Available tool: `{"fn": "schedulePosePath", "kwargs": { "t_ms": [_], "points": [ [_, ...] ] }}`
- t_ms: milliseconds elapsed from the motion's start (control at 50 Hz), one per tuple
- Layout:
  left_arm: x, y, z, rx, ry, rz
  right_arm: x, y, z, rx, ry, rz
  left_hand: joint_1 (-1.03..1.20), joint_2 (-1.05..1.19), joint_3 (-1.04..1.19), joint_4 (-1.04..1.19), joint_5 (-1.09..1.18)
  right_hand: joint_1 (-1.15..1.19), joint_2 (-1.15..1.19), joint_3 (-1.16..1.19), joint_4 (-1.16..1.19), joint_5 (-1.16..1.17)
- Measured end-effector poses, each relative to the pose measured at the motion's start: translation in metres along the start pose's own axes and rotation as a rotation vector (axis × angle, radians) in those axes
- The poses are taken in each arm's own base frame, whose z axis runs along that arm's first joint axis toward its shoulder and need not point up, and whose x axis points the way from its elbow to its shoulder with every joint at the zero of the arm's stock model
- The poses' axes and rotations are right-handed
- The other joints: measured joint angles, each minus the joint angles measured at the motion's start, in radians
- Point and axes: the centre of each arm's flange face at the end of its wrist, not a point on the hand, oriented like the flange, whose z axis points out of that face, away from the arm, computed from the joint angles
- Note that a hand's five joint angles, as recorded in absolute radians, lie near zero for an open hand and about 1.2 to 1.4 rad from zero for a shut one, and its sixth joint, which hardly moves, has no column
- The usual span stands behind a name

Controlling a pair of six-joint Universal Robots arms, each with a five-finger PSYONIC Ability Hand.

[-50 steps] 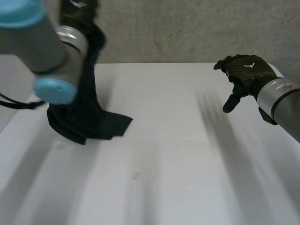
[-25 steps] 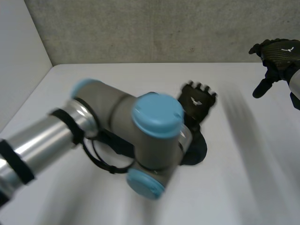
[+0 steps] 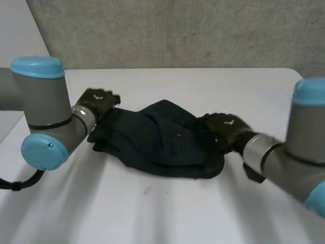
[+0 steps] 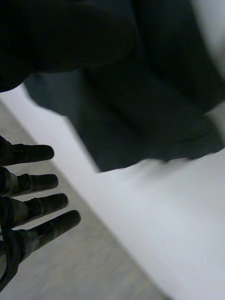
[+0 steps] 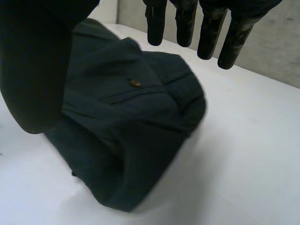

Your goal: Fold the shorts.

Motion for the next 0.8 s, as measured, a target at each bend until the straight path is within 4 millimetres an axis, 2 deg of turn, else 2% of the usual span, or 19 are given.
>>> {"fn": "schedulePosePath", "kwargs": {
  "t_ms": [100, 200, 220, 240, 280, 300, 360, 400, 420, 440, 460, 480, 540, 620, 660, 680, 720, 740, 800],
  "points": [
    [-0.005, 0.025, 0.009, -0.090, 0.013, -0.015, -0.015, 0.023, 0.016, 0.033, -0.012, -0.063, 0.133, 0.120, 0.124, 0.123, 0.124, 0.023, 0.033, 0.047, 0.023, 0.028],
    [-0.003, 0.039, 0.008, -0.135, 0.023, -0.020, -0.019, 0.044, 0.030, 0.013, 0.029, -0.153, 0.253, 0.255, 0.260, 0.260, 0.256, 0.203, 0.227, 0.246, 0.219, 0.200],
    [0.000, 0.042, 0.006, -0.144, 0.028, -0.020, -0.017, 0.048, 0.034, 0.004, 0.055, -0.188, 0.324, 0.350, 0.355, 0.353, 0.345, 0.473, 0.554, 0.564, 0.517, 0.489],
    [0.001, 0.043, 0.005, -0.145, 0.030, -0.019, -0.016, 0.051, 0.037, -0.001, 0.081, -0.217, 0.420, 0.482, 0.474, 0.473, 0.461, 0.645, 0.750, 0.752, 0.723, 0.694],
    [0.002, 0.043, 0.003, -0.145, 0.032, -0.018, -0.013, 0.053, 0.039, -0.004, 0.109, -0.246, 0.518, 0.581, 0.586, 0.585, 0.570, 0.729, 0.874, 0.874, 0.842, 0.816],
    [0.004, 0.041, 0.000, -0.136, 0.034, -0.015, -0.009, 0.052, 0.041, 0.002, 0.152, -0.281, 0.693, 0.772, 0.772, 0.765, 0.738, 0.775, 0.946, 0.950, 0.917, 0.883],
    [0.005, 0.036, -0.004, -0.116, 0.032, -0.012, -0.005, 0.047, 0.042, 0.019, 0.190, -0.306, 0.754, 0.834, 0.826, 0.832, 0.797, 0.776, 0.952, 0.963, 0.925, 0.889],
    [0.004, 0.020, -0.013, -0.065, 0.023, -0.007, 0.000, 0.028, 0.037, 0.077, 0.238, -0.329, 0.767, 0.885, 0.874, 0.892, 0.821, 0.776, 0.952, 0.975, 0.931, 0.889],
    [0.004, 0.020, -0.013, -0.065, 0.023, -0.007, 0.000, 0.028, 0.037, 0.077, 0.238, -0.329, 0.767, 0.885, 0.874, 0.892, 0.821, 0.776, 0.952, 0.975, 0.931, 0.889],
    [0.001, 0.005, -0.023, -0.020, 0.011, -0.006, 0.001, 0.024, 0.035, 0.088, 0.243, -0.331, 0.767, 0.886, 0.875, 0.892, 0.821, 0.776, 0.952, 0.975, 0.948, 0.889],
    [-0.002, -0.006, -0.030, 0.014, 0.000, -0.007, 0.002, -0.005, 0.023, 0.172, 0.272, -0.339, 0.769, 0.887, 0.877, 0.892, 0.821, 0.776, 0.952, 0.975, 0.959, 0.889],
    [-0.004, -0.013, -0.035, 0.036, -0.007, -0.008, 0.002, -0.011, 0.020, 0.189, 0.277, -0.340, 0.771, 0.888, 0.877, 0.892, 0.822, 0.776, 0.952, 0.975, 0.960, 0.889],
    [-0.016, -0.046, -0.062, 0.143, -0.046, -0.012, 0.002, -0.050, -0.002, 0.297, 0.298, -0.348, 0.777, 0.889, 0.879, 0.892, 0.821, 0.782, 0.952, 0.975, 0.962, 0.889],
    [-0.034, -0.090, -0.108, 0.298, -0.109, -0.018, 0.002, -0.098, -0.035, 0.393, 0.305, -0.359, 0.787, 0.889, 0.884, 0.895, 0.821, 0.782, 0.952, 0.975, 0.962, 0.905],
    [-0.037, -0.096, -0.116, 0.320, -0.119, -0.020, 0.002, -0.105, -0.041, 0.401, 0.303, -0.361, 0.787, 0.889, 0.885, 0.895, 0.821, 0.785, 0.952, 0.975, 0.962, 0.906],
    [-0.042, -0.106, -0.130, 0.357, -0.135, -0.024, 0.001, -0.115, -0.049, 0.408, 0.299, -0.363, 0.791, 0.890, 0.885, 0.896, 0.821, 0.787, 0.952, 0.975, 0.962, 0.907],
    [-0.042, -0.106, -0.130, 0.357, -0.135, -0.024, 0.001, -0.115, -0.049, 0.408, 0.299, -0.363, 0.791, 0.890, 0.885, 0.896, 0.821, 0.787, 0.952, 0.975, 0.962, 0.907],
    [-0.051, -0.126, -0.168, 0.426, -0.163, -0.044, -0.001, -0.146, -0.079, 0.407, 0.274, -0.370, 0.791, 0.890, 0.885, 0.896, 0.821, 0.787, 0.952, 0.975, 0.962, 0.911],
    [-0.055, -0.134, -0.191, 0.440, -0.160, -0.069, -0.004, -0.165, -0.099, 0.399, 0.255, -0.373, 0.791, 0.890, 0.885, 0.896, 0.821, 0.787, 0.952, 0.975, 0.962, 0.911]
  ]
}}
